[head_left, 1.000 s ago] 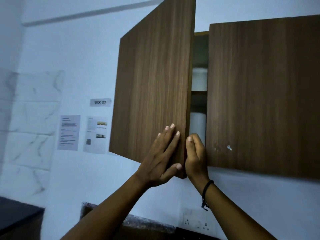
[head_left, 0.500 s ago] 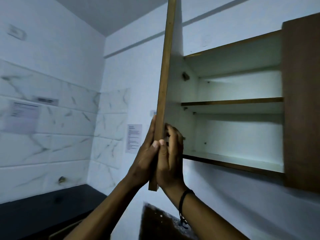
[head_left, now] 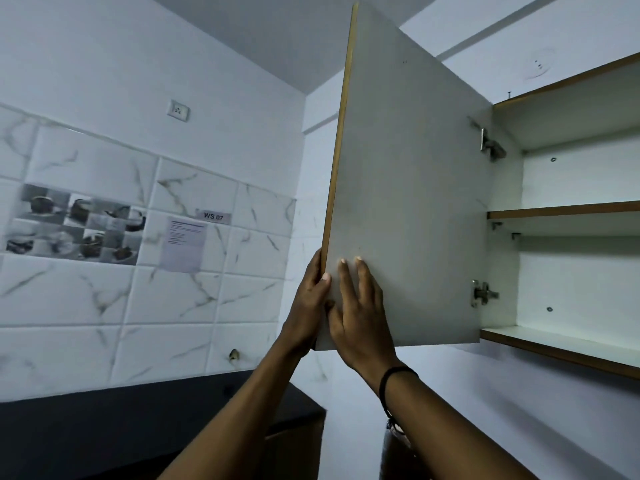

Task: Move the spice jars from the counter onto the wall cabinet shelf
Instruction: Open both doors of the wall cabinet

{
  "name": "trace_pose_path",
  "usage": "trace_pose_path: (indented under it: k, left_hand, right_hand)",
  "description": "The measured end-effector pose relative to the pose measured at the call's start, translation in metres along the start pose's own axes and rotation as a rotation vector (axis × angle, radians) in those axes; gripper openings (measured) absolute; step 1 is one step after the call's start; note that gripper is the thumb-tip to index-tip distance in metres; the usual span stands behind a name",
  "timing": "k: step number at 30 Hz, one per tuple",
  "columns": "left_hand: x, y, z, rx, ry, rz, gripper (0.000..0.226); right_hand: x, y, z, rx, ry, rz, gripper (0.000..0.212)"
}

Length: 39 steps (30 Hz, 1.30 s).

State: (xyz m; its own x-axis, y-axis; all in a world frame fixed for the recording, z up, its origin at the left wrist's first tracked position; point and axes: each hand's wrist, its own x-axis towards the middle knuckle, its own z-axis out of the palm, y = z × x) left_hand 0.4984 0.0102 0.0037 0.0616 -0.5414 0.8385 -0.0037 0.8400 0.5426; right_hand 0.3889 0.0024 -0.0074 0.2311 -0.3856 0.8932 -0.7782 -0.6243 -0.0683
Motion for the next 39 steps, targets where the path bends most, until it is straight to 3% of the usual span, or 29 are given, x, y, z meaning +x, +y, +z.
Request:
trace_pose_path:
  k: [10,14,16,19,21,23,31,39]
  left_hand:
    - [0.009,-0.015,-0.004,-0.005,0.103,-0.002,0.049]
    - [0.007,-0.017,0.004,0.072,0.252,0.043,0.039]
    - [0.003,-0.012,0.012,0.23,0.402,0.125,0.043]
    - [0.003,0.001,0.032,0.516,0.502,0.415,0.047]
    - [0.008,0.008,0.051,0.597,0.437,0.573,0.041]
    - [0.011,0.015,0.085,0.515,0.356,0.575,0.035]
    - [0.004,0.024,0.247,0.048,0.091,0.256,0.039]
    - [-0.035,0.033,0.454,-0.301,-0.268,0.02,0.03]
  right_hand:
    - [0.006,0.003,0.014,-0.081,-0.021,-0.034,0.064]
    - [0.005,0.004,0.0,-0.032,-0.092,-0.057,0.066]
    - [0.002,0.005,-0.012,0.015,-0.112,-0.063,0.065]
    - [-0.004,0.015,-0.036,0.035,-0.091,-0.052,0.062]
    - [-0.007,0.025,-0.057,0.019,-0.069,-0.053,0.06]
    - [-0.011,0.044,-0.083,-0.033,-0.032,-0.036,0.058]
    - [-0.053,0.133,-0.2,-0.395,0.087,0.092,0.055]
    - [-0.129,0.242,-0.334,-0.766,0.069,0.414,0.055]
